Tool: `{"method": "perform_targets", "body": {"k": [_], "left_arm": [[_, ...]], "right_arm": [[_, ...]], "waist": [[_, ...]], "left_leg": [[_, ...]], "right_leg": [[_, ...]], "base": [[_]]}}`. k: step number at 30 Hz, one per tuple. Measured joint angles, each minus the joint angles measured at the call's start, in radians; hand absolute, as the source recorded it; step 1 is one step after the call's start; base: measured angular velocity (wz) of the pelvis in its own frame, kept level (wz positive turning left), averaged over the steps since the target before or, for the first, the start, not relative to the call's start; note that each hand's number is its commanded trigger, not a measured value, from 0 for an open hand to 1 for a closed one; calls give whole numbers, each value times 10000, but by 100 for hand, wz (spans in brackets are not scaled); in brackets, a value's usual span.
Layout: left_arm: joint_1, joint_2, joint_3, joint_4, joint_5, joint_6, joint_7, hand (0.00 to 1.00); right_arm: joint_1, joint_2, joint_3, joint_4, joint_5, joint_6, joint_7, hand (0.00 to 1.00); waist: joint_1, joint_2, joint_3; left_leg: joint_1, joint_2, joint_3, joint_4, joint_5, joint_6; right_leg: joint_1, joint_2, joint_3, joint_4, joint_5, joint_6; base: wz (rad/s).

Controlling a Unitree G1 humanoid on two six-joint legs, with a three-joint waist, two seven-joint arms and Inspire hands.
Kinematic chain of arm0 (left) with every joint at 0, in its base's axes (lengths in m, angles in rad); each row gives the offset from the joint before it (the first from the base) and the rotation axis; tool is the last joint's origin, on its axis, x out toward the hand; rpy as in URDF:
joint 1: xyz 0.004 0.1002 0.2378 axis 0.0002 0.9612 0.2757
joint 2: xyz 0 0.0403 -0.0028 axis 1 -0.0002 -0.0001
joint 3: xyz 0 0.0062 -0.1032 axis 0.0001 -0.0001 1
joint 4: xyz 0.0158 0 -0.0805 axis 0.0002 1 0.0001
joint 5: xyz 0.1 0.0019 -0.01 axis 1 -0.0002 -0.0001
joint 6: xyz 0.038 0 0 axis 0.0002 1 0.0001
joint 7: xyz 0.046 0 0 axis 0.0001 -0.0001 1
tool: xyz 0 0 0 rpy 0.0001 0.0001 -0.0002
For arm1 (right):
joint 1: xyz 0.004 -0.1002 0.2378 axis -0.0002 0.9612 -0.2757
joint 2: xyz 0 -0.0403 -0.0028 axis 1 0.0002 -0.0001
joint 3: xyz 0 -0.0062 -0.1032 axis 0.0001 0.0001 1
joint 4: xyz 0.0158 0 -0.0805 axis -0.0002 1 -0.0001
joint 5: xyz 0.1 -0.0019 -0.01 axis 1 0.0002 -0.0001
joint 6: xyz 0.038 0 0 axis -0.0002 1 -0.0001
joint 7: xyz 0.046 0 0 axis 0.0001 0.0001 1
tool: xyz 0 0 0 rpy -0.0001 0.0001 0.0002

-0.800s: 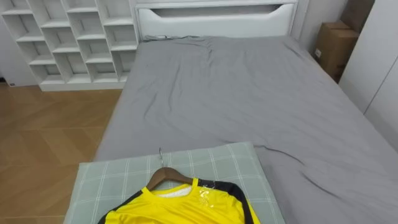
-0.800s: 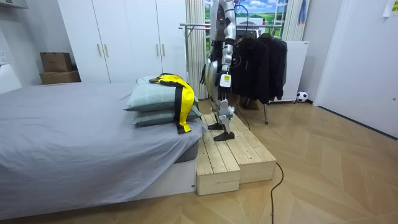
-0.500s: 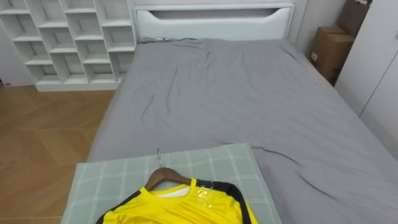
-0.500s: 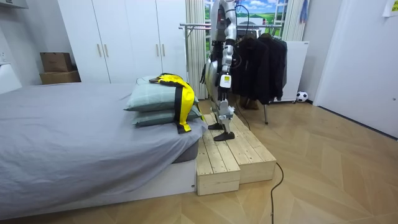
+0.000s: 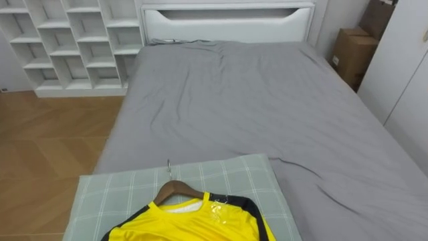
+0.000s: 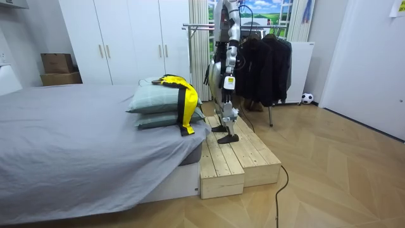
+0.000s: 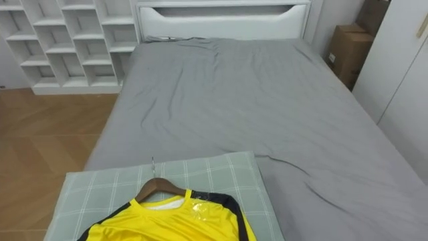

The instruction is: Hang clothes

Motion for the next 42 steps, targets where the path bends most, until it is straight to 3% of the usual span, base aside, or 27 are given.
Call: {"method": "perform_targets", "body": {"k": [8, 13, 22, 29, 32, 38, 42], "left_arm": [[44, -42, 5, -3, 4, 29, 446, 0], [162, -76, 439, -564, 11, 70, 1124, 0], [195, -44, 910, -1097, 416, -237, 2267, 0], [252, -32, 1049, -2059, 892, -906, 3974, 0], [259, -33, 1049, -2097, 888, -1006, 4385, 0], [240, -31, 1035, -2456, 896, -1289, 5237, 0], [336, -18, 1461, -3174, 1566, -1355, 5928, 0]], "right_arm": [[-40, 15, 22, 55, 16, 9, -158, 0], [-146, 23, 17, 87, -10, 6, -312, 0], [-153, -139, 6, 124, -64, -30, -306, 0], [-150, -192, -2, 219, -159, -130, -420, 0], [-142, -192, -1, 221, -217, -217, -421, 0], [-136, -217, -4, 216, -350, -226, -680, 0], [-123, -268, 9, 189, -452, -225, -863, 0]], "waist": [[24, 20, -5], [24, 98, -27], [138, 298, -8], [230, 390, 3], [225, 387, 1], [232, 456, -44], [366, 493, -57]], "left_leg": [[66, 4, 37, 4, 0, 0], [59, 5, -19, 4, 0, 0], [223, 13, -177, -24, -40, -36], [248, -5, -292, 7, -40, -37], [248, -8, -301, 10, -40, -37], [256, -78, -603, 35, -38, -35], [256, -101, -687, 16, -37, -33]], "right_leg": [[82, 3, -27, -1, 0, 0], [86, -7, -125, 8, 0, -1], [293, -5, -266, 5, -4, -6], [416, -8, -355, -12, -4, -6], [422, -11, -370, -24, -4, -5], [598, -67, -642, -160, -28, 32], [597, -83, -693, -144, -57, 46]], "base": [[0], [4], [3], [4], [1], [14], [6]]}}
